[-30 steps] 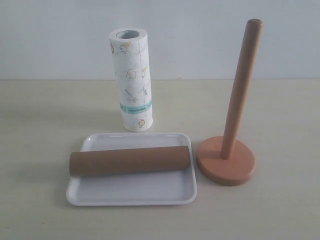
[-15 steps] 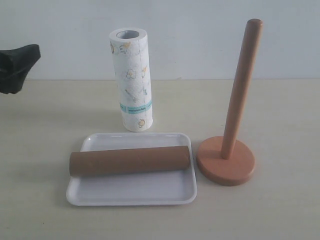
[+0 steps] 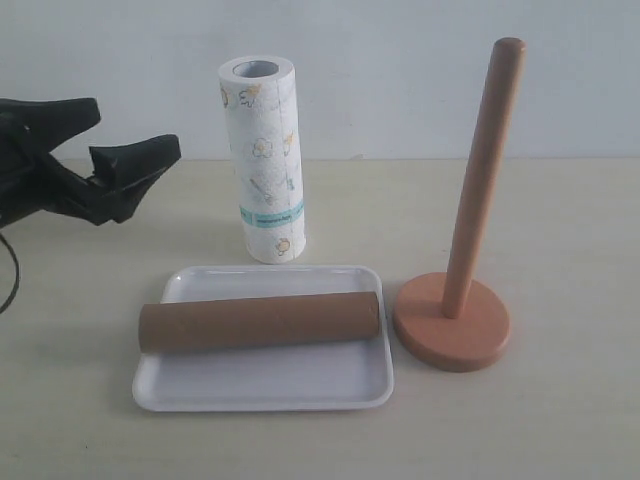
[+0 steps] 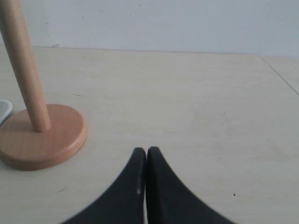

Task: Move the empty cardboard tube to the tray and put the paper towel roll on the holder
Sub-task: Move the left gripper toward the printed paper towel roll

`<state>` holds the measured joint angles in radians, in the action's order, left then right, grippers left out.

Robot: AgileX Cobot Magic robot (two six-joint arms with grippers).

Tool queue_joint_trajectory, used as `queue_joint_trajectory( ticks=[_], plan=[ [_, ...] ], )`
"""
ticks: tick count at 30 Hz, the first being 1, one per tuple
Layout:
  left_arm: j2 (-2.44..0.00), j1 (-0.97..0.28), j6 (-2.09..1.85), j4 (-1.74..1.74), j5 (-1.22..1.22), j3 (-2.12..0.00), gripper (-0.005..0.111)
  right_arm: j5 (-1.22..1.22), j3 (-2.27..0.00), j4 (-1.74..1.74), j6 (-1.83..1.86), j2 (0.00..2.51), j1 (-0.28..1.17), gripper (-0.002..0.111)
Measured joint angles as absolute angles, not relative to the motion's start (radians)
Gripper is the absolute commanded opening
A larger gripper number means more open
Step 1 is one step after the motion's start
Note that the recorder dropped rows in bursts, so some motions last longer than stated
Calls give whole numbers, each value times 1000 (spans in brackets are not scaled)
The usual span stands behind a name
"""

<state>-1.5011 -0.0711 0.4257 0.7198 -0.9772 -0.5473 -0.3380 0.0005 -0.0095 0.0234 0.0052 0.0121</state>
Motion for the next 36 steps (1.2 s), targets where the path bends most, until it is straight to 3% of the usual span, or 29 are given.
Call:
queue_joint_trajectory(
  ticks=[20, 36],
  plan=[
    [-1889, -148, 489, 799, -1040, -906, 109, -338, 0, -9, 23, 5, 12, 0],
    [-2029, -158, 460, 804, -1047, -1058, 109, -338, 0, -8, 23, 5, 12, 0]
  ],
)
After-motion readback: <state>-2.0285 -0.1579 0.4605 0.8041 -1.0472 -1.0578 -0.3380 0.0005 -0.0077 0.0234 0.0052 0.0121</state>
